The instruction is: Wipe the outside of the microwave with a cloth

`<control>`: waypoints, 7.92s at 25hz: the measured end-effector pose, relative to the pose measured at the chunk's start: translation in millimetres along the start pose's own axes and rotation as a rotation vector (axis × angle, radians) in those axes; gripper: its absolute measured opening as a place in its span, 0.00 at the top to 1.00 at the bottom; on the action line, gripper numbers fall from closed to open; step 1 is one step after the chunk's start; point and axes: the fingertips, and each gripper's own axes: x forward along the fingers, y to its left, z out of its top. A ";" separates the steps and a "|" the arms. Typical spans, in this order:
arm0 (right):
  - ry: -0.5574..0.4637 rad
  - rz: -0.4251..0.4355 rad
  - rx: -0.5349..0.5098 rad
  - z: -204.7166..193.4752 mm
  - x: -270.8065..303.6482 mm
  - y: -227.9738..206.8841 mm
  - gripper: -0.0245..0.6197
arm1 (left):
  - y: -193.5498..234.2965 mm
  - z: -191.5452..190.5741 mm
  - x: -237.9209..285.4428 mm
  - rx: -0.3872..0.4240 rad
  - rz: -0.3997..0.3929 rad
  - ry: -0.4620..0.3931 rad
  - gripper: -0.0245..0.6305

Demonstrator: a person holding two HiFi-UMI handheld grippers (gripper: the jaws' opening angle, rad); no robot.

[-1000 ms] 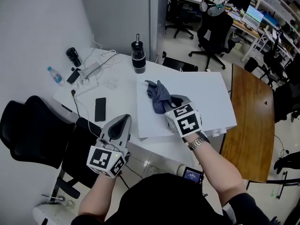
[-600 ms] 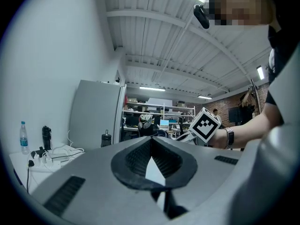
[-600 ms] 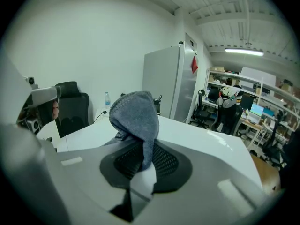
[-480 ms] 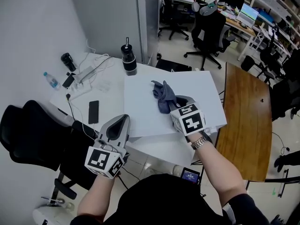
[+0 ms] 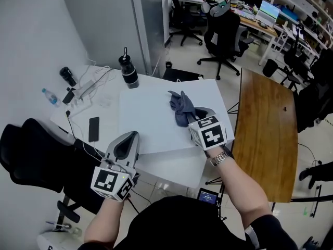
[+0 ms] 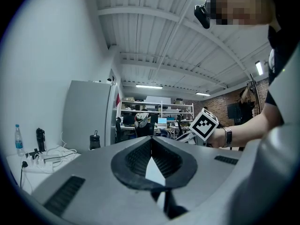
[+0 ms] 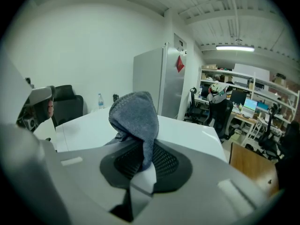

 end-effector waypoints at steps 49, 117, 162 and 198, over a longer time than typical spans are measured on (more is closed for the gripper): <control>-0.090 0.001 0.251 -110.1 -31.5 -183.5 0.89 | -133.7 -31.6 66.1 0.096 0.067 0.149 0.95; 0.128 -0.102 0.219 -245.3 -22.7 -198.5 0.89 | -198.9 -26.7 150.9 0.037 -0.154 0.236 0.95; -0.140 0.212 -0.059 -118.0 -68.2 254.3 0.89 | -3.9 -59.4 -209.7 -0.115 0.182 0.153 0.95; -0.016 0.011 0.108 -144.8 18.5 197.5 0.89 | 37.2 -82.7 -223.7 -0.131 0.175 0.195 0.95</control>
